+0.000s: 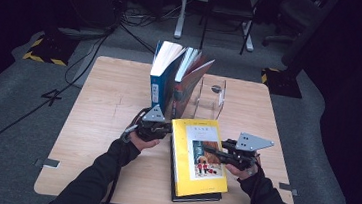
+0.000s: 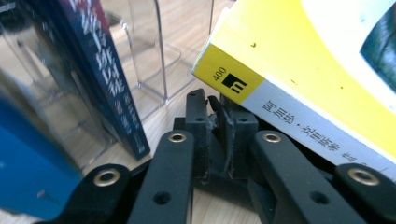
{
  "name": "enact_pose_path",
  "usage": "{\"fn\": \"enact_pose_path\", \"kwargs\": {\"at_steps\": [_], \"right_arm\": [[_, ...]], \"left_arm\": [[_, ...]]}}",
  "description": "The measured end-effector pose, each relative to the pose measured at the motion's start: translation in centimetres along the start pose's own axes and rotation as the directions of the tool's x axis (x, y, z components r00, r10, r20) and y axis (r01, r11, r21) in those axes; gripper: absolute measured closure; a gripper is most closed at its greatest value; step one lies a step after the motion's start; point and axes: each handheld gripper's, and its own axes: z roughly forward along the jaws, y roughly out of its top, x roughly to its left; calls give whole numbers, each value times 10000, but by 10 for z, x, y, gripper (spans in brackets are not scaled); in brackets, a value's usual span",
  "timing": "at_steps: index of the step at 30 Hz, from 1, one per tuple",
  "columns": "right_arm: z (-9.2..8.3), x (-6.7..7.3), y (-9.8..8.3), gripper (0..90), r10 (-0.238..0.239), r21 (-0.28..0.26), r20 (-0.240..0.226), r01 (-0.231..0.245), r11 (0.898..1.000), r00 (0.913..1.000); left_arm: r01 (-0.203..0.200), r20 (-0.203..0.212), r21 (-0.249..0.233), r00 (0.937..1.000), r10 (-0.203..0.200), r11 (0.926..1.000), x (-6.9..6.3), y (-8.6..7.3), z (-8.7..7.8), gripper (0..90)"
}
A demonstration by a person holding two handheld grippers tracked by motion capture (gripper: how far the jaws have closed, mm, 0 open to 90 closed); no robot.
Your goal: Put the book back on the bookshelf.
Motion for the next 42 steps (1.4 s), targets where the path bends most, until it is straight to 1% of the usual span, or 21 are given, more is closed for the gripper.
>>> {"fn": "enact_pose_path", "kwargs": {"at_steps": [3, 5, 7, 10, 11, 12, 13, 15, 16, 19, 21, 22, 25, 27, 29, 31, 34, 35, 38, 41, 42], "right_arm": [[-1, 3, 3, 749, -175, 25, -24, 175, 9998, 9998], [-4, 3, 5, 743, -258, 5, -90, 258, 9997, 9996], [-5, 3, 7, 721, -252, 36, -138, 253, 9997, 9996], [-6, 1, 9, 677, -256, 229, -173, 260, 9994, 9995], [-6, 1, 10, 667, -229, 445, -233, 239, 9987, 9995], [-6, 0, 11, 669, -250, 515, -274, 264, 9983, 9993], [-7, 0, 12, 673, -279, 559, -325, 297, 9980, 9991], [-7, -1, 14, 679, -271, 659, -406, 298, 9974, 9988], [-8, -1, 15, 692, -283, 712, -391, 310, 9970, 9988], [-8, -1, 19, 719, -383, 679, -322, 404, 9969, 9987], [-8, 1, 23, 743, -593, 541, -108, 598, 9967, 9982], [-8, 2, 25, 755, -683, 374, 39, 681, 9970, 9977], [-7, 3, 31, 778, -945, 117, 445, 940, 9955, 9945], [-6, 3, 33, 785, -1002, 36, 529, 1001, 9950, 9936], [-5, 4, 36, 807, -1150, -348, 866, 1184, 9924, 9896], [-5, 4, 36, 817, -1074, -607, 878, 1129, 9917, 9903], [-6, 5, 35, 819, -1062, -671, 890, 1123, 9914, 9904], [-9, 8, 35, 821, -1205, -762, 870, 1272, 9889, 9889], [-12, 12, 34, 825, -1250, -847, 852, 1322, 9876, 9885], [-15, 15, 33, 828, -1304, -932, 764, 1373, 9861, 9885], [-16, 16, 33, 829, -1284, -957, 712, 1349, 9862, 9892]], "left_arm": [[2, -127, -332, 9999, -6, 9995, -2, 3, -1, 892], [-108, -66, -519, 9999, 105, 9986, -4, 6, -2, 896], [-39, 138, -716, 9999, 49, 9974, -6, 10, -4, 897], [-270, 79, -797, 9996, 278, 9964, -11, 17, -5, 898], [-322, 6, -763, 9995, 324, 9966, -13, 18, -5, 899], [-401, -17, -754, 9992, 401, 9963, -13, 20, -5, 899], [-315, 51, -799, 9995, 320, 9963, -13, 21, -4, 899], [-382, 43, -785, 9992, 386, 9962, -14, 23, -4, 899], [-446, 60, -822, 9990, 452, 9956, -14, 25, -4, 900], [-385, 61, -923, 9992, 393, 9950, -15, 29, -5, 900], [-403, 23, -1098, 9992, 408, 9931, -12, 37, -10, 900], [-403, 23, -1098, 9992, 408, 9931, -12, 37, -10, 899], [-594, -101, -1227, 9982, 586, 9907, -10, 49, -20, 900], [-647, -165, -1291, 9979, 631, 9895, -10, 53, -24, 899], [-934, -291, -1411, 9955, 902, 9856, -11, 61, -31, 899], [-1008, -319, -1455, 9948, 971, 9842, -13, 63, -33, 899], [-1170, -391, -1479, 9929, 1124, 9821, -17, 65, -35, 899], [-1240, -409, -1536, 9920, 1191, 9803, -20, 65, -36, 896], [-1399, -532, -1571, 9897, 1331, 9776, -25, 65, -39, 892], [-1419, -509, -1556, 9895, 1355, 9776, -27, 64, -39, 866], [-1526, -553, -1472, 9877, 1459, 9773, -29, 64, -40, 866]]}}
